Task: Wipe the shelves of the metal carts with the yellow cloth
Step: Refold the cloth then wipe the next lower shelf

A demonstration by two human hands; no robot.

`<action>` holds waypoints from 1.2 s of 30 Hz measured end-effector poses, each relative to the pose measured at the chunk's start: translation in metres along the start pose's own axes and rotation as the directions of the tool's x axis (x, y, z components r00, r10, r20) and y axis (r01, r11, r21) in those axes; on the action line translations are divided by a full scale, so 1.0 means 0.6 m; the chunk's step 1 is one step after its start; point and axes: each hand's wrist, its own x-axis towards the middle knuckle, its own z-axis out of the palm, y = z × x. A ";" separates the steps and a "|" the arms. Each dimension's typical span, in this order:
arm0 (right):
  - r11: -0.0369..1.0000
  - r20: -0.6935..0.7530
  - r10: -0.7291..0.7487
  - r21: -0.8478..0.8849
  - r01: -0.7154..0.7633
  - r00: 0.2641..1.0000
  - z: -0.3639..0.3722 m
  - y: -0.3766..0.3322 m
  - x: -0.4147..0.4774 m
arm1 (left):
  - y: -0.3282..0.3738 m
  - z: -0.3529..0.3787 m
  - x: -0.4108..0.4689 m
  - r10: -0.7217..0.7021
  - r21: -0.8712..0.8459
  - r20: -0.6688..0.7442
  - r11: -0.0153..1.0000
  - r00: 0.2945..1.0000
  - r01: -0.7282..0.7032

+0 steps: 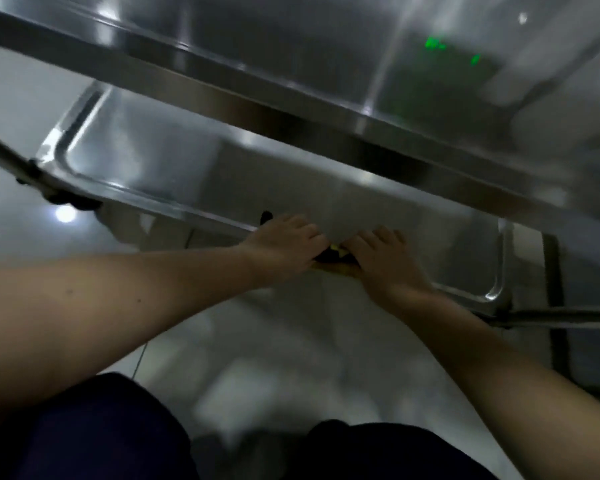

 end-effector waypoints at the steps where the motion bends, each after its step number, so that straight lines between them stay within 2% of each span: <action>1: 0.999 0.034 -0.053 -0.010 0.053 0.998 -0.004 -0.007 0.006 | -0.006 -0.005 -0.013 0.013 0.007 0.042 1.000 0.999 -0.013; 4: 0.996 0.163 -0.091 -0.007 0.093 0.982 -0.034 -0.039 0.038 | -0.032 -0.032 -0.053 0.007 -0.029 0.103 1.000 0.995 -0.004; 5: 0.997 0.216 -0.079 0.003 0.080 0.973 -0.049 -0.058 0.048 | -0.038 -0.046 -0.073 -0.030 -0.071 0.099 0.997 0.995 0.037; 7: 0.998 0.286 -0.064 0.035 0.057 0.956 -0.085 -0.105 0.067 | -0.037 -0.081 -0.111 -0.083 -0.183 -0.002 0.980 0.997 0.081; 9: 0.995 0.349 -0.042 0.096 0.008 0.936 -0.128 -0.156 0.084 | -0.032 -0.138 -0.153 -0.175 -0.215 0.033 0.960 0.984 0.178; 11: 0.980 0.348 -0.047 0.197 -0.024 0.936 -0.172 -0.207 0.094 | -0.022 -0.183 -0.197 -0.352 -0.261 0.169 0.885 0.920 0.387; 12: 0.971 0.360 -0.049 0.235 -0.040 0.932 -0.200 -0.236 0.100 | -0.021 -0.211 -0.226 -0.441 -0.315 0.232 0.809 0.867 0.496; 14: 0.966 0.406 -0.093 0.259 -0.016 0.909 -0.256 -0.289 0.110 | -0.016 -0.267 -0.292 -0.587 -0.420 0.205 0.670 0.783 0.612; 16: 0.955 0.421 -0.184 0.292 0.060 0.888 -0.320 -0.338 0.115 | -0.008 -0.320 -0.362 -0.684 -0.488 0.133 0.585 0.717 0.648; 18: 0.938 0.389 -0.256 0.323 0.129 0.885 -0.391 -0.382 0.118 | -0.003 -0.386 -0.426 -0.738 -0.515 0.125 0.523 0.664 0.679; 20: 0.910 0.338 -0.333 0.358 0.207 0.880 -0.473 -0.425 0.120 | 0.004 -0.476 -0.480 -0.760 -0.538 0.118 0.492 0.639 0.685; 22: 0.878 0.293 -0.402 0.393 0.274 0.867 -0.569 -0.471 0.123 | 0.004 -0.571 -0.538 -0.798 -0.558 0.043 0.480 0.602 0.677; 25: 0.828 0.177 -0.486 0.406 0.387 0.856 -0.736 -0.543 0.134 | 0.000 -0.742 -0.620 -0.864 -0.547 -0.031 0.435 0.502 0.715; 30: 0.772 0.011 -0.554 0.382 0.508 0.833 -1.000 -0.667 0.179 | -0.043 -1.003 -0.729 -0.944 -0.503 -0.076 0.315 0.322 0.805; 34: 0.761 -0.065 -0.553 0.365 0.536 0.830 -1.151 -0.754 0.236 | -0.104 -1.151 -0.796 -0.960 -0.529 -0.171 0.279 0.222 0.801; 36: 0.767 -0.101 -0.538 0.353 0.536 0.837 -1.209 -0.795 0.270 | -0.145 -1.209 -0.825 -0.953 -0.558 -0.230 0.294 0.196 0.776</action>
